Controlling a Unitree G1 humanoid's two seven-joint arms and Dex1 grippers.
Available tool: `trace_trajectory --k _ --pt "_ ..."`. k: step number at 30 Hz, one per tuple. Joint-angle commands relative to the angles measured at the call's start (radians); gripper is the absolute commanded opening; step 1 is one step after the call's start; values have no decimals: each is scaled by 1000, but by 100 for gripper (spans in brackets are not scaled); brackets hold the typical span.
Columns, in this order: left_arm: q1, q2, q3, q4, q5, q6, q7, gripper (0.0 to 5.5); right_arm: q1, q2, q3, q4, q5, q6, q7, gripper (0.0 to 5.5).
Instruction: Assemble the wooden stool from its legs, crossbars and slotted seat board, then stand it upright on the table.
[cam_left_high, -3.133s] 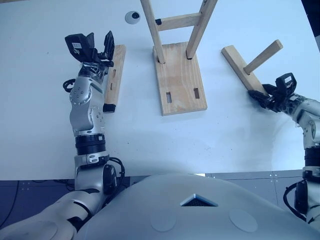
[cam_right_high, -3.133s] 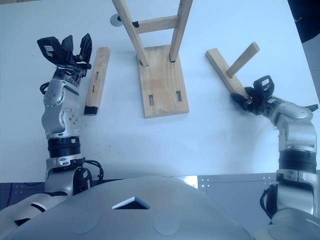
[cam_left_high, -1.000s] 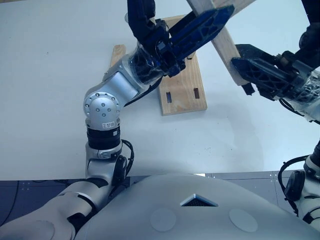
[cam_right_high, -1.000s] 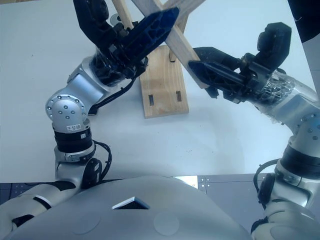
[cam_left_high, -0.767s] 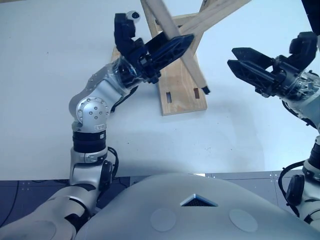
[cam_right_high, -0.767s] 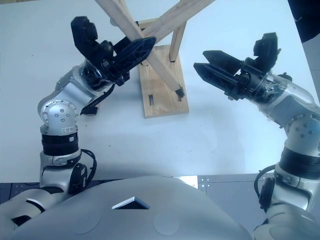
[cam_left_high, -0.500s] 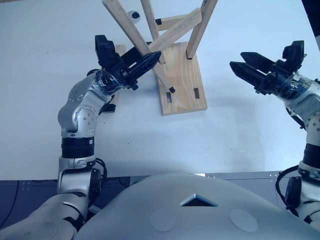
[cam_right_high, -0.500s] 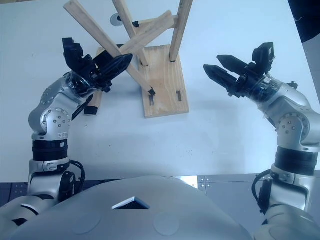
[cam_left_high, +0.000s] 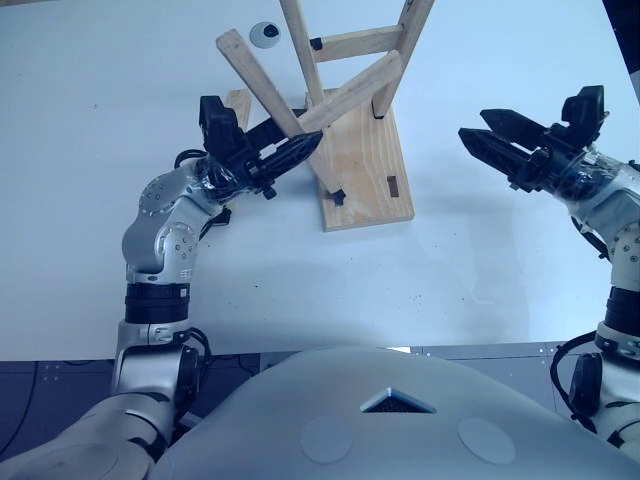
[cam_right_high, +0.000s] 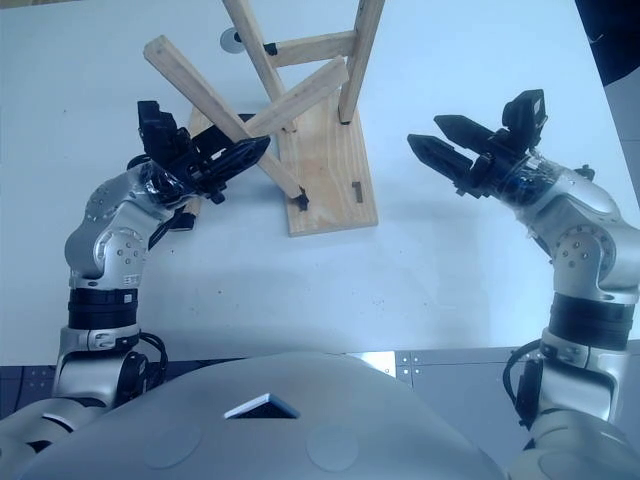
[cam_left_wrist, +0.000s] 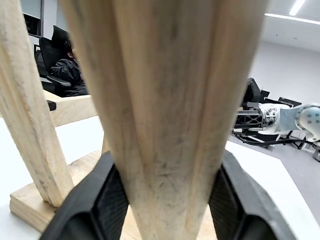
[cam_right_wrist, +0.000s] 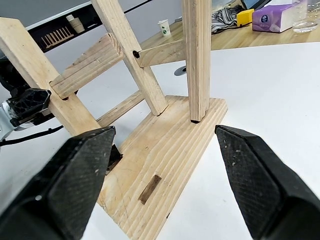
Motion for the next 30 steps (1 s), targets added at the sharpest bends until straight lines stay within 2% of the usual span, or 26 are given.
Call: trace_trajectory --k 1,9,16,19,25,30 --pt "21 54 -72 5 115 -70 -52 202 7 9 9 -1 -10 6 5 367" --pt "-48 131 -164 104 207 -152 -168 202 15 18 26 -2 -20 -2 2 367" --pt "-159 191 -288 206 341 -215 -241 201 46 65 39 -7 -46 -31 -24 367" --pt "-200 204 -330 191 361 -149 -234 201 59 88 44 -13 -53 -46 -41 367" --pt "-302 234 -362 56 307 212 -161 201 78 120 46 -18 -74 -80 -69 367" --pt "-338 241 -435 8 356 321 -118 201 77 148 44 -37 -77 -94 -104 367"
